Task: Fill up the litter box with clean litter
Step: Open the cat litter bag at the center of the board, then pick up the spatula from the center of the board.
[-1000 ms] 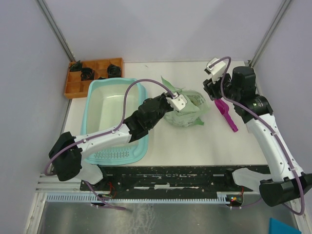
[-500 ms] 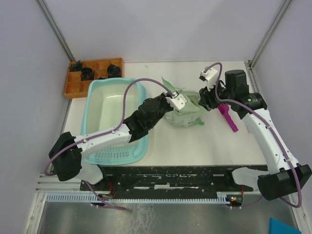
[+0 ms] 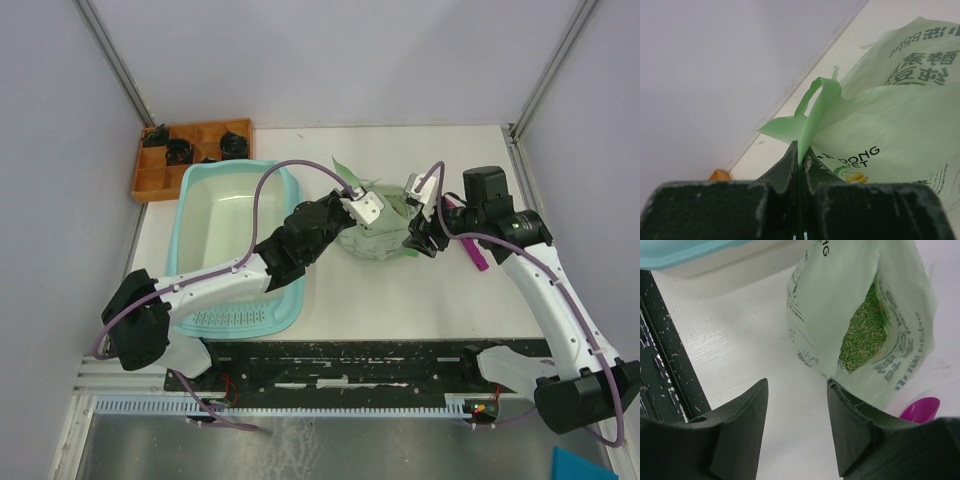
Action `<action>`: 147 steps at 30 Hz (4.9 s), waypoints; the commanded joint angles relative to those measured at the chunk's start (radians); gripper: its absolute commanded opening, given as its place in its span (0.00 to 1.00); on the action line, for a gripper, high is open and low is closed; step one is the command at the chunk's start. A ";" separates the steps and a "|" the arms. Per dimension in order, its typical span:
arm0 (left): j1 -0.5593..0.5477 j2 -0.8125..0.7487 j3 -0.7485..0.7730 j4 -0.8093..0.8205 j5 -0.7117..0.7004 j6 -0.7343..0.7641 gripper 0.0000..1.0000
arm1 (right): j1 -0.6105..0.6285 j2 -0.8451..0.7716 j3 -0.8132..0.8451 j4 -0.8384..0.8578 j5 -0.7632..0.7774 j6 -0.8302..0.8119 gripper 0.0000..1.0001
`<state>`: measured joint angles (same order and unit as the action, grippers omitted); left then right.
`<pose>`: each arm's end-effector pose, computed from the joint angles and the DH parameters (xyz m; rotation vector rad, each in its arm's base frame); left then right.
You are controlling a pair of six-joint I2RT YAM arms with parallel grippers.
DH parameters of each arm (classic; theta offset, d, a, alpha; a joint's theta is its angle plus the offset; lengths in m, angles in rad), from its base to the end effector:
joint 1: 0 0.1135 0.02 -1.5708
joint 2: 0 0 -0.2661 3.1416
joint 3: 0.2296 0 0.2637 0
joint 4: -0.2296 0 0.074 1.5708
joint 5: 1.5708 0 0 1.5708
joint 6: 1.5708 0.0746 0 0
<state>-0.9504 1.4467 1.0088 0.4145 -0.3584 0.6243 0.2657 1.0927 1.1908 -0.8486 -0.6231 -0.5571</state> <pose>0.2474 -0.3012 0.3197 0.9154 1.3035 0.0316 0.2256 0.1065 0.3429 -1.1577 1.8861 0.5600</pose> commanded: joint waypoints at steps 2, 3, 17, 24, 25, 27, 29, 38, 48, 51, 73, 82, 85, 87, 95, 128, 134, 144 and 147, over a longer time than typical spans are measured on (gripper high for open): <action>0.003 -0.024 0.033 0.138 -0.004 -0.054 0.03 | -0.003 0.068 -0.019 0.017 -0.065 -0.142 0.59; 0.004 -0.029 0.031 0.134 -0.001 -0.058 0.03 | -0.003 0.081 -0.019 0.026 -0.066 -0.146 0.59; 0.003 -0.033 0.024 0.124 0.000 -0.066 0.03 | -0.003 0.181 0.072 -0.074 -0.056 -0.224 0.02; 0.003 -0.010 0.050 0.124 -0.005 -0.061 0.03 | -0.003 0.169 0.216 -0.390 -0.158 -0.370 0.02; 0.003 -0.008 0.051 0.124 -0.002 -0.063 0.03 | -0.003 0.173 0.234 -0.434 -0.176 -0.391 0.02; 0.003 -0.008 0.051 0.124 0.001 -0.068 0.03 | -0.003 0.194 0.265 -0.491 -0.193 -0.416 0.02; 0.003 -0.010 0.048 0.124 0.002 -0.071 0.03 | -0.004 0.198 0.251 -0.410 -0.148 -0.348 0.31; 0.003 -0.027 0.021 0.124 0.000 -0.084 0.03 | -0.003 0.159 0.074 -0.127 -0.096 -0.393 0.57; 0.004 -0.030 0.006 0.134 0.026 -0.102 0.03 | -0.003 0.316 0.148 -0.222 -0.141 -0.492 0.43; 0.003 -0.030 -0.002 0.142 0.039 -0.114 0.03 | -0.004 0.361 0.159 -0.237 -0.145 -0.502 0.39; 0.002 -0.040 -0.024 0.164 0.019 -0.101 0.03 | -0.006 0.156 0.136 -0.040 -0.027 -0.401 0.61; 0.004 -0.040 -0.024 0.173 0.023 -0.100 0.03 | -0.006 0.274 0.210 -0.080 -0.017 -0.439 0.62; 0.003 -0.037 -0.020 0.176 0.025 -0.102 0.03 | -0.006 0.327 0.233 -0.087 -0.013 -0.440 0.61; 0.004 -0.033 -0.016 0.175 0.026 -0.101 0.03 | -0.006 0.359 0.262 -0.152 -0.043 -0.470 0.59; 0.003 -0.010 0.003 0.185 0.032 -0.089 0.03 | -0.007 0.459 0.393 -0.470 -0.087 -0.606 0.06; 0.003 -0.018 -0.033 0.212 0.173 -0.182 0.03 | -0.141 0.022 0.240 -0.084 0.085 0.017 0.51; 0.003 -0.004 -0.010 0.206 0.176 -0.187 0.03 | -0.198 0.104 0.277 -0.063 0.280 0.103 0.60; 0.003 0.010 0.083 0.080 0.130 -0.349 0.03 | -0.439 0.310 0.361 -0.120 0.347 0.214 0.52; 0.003 -0.009 0.114 0.028 0.089 -0.425 0.03 | -0.501 0.272 0.258 -0.047 0.402 0.161 0.53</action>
<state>-0.9485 1.4731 1.0351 0.4309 -0.2214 0.3611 -0.1719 1.4475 1.4933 -0.9646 -0.3077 -0.3904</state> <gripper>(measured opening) 0.053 0.528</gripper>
